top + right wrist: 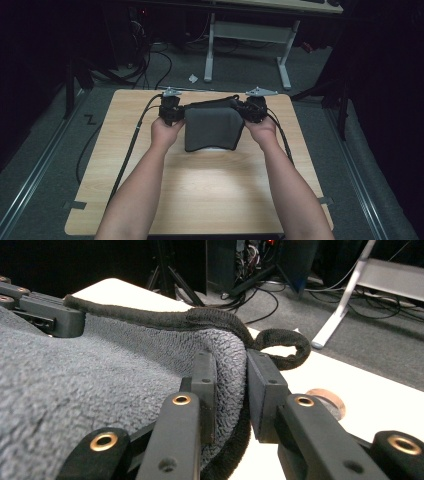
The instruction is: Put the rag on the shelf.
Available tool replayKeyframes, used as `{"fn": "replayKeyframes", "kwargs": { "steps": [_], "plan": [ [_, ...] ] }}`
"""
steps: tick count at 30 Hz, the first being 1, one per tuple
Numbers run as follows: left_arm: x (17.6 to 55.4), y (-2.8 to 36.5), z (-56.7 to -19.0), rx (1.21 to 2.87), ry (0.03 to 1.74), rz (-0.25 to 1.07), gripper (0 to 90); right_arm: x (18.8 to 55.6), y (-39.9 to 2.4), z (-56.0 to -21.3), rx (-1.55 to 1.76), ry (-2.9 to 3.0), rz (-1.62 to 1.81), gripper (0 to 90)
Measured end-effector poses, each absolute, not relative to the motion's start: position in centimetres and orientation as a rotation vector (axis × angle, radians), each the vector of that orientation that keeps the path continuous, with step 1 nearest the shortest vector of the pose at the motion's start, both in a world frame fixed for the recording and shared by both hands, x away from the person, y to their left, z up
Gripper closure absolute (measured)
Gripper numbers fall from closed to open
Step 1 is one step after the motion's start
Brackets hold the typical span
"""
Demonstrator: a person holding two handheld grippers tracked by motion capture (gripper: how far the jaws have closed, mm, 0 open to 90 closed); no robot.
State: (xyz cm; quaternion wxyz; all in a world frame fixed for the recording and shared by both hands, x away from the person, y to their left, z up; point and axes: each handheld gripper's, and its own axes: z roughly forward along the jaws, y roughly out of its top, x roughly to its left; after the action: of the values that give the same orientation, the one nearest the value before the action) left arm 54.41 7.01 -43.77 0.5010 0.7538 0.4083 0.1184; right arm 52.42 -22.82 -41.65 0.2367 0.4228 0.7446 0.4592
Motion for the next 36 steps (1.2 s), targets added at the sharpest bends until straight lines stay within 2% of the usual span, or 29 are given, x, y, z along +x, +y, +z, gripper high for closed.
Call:
{"fn": "replayKeyframes", "kwargs": {
  "steps": [13,17,20,26,29,36],
  "plan": [
    [54.1,7.7,-45.7,1.822,1.000,0.221,83.8,52.7,-23.1,-43.6,1.241,2.060,1.314,73.8],
    [53.9,7.9,-45.6,1.829,0.991,0.223,83.1,52.7,-23.3,-43.6,1.261,2.040,1.308,66.2],
    [53.8,8.0,-45.5,1.829,0.988,0.226,81.3,52.7,-23.5,-43.3,1.263,2.011,1.270,57.2],
    [53.7,8.0,-45.5,1.836,0.998,0.229,77.6,52.6,-24.2,-42.6,1.264,1.962,1.238,52.9],
    [53.7,8.2,-45.6,1.829,1.026,0.241,71.7,52.6,-24.5,-42.4,1.271,1.949,1.229,52.3],
    [53.6,8.7,-45.7,1.828,1.042,0.253,69.1,52.6,-25.1,-42.2,1.267,1.931,1.201,54.2]
  ]
}}
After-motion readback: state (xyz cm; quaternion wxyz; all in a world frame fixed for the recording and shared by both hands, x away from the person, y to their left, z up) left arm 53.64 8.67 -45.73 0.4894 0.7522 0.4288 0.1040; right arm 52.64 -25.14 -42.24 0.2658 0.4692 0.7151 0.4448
